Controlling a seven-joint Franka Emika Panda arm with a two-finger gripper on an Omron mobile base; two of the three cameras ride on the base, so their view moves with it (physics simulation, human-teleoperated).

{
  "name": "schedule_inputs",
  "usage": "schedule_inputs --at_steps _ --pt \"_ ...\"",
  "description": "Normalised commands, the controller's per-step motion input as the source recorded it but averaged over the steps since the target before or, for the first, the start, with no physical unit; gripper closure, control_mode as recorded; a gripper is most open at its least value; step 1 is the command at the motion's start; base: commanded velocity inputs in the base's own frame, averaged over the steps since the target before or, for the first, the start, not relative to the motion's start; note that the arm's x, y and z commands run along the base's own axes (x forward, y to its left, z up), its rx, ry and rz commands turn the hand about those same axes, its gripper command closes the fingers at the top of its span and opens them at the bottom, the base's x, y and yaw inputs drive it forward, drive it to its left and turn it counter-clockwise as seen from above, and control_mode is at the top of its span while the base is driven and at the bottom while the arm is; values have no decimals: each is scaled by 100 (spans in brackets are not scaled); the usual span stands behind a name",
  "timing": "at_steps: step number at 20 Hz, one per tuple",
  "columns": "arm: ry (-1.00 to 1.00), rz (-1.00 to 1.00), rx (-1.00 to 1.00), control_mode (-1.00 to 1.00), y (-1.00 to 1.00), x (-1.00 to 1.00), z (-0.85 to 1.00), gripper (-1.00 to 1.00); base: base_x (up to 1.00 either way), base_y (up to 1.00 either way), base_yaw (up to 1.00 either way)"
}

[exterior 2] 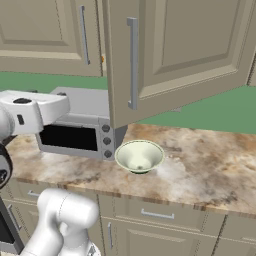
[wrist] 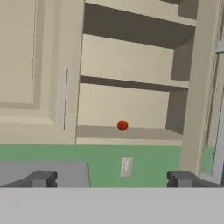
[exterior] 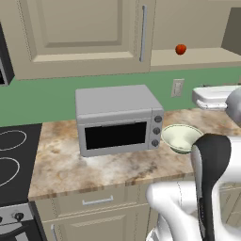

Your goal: Open the cabinet. Pick the mango and apple from the cabinet and place them into the bowl. Then close the cabinet.

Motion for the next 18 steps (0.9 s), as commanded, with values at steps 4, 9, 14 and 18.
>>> schedule_inputs --at_steps 4,9,14,18 --pt "0 -34 0 -100 0 51 0 -100 0 0 0" --pt "0 -8 0 -100 -7 44 -3 -100 0 0 0" --pt "0 0 0 -100 -33 39 -3 -100 0 0 0" --pt "0 0 0 -100 -40 37 0 -100 0 0 0"
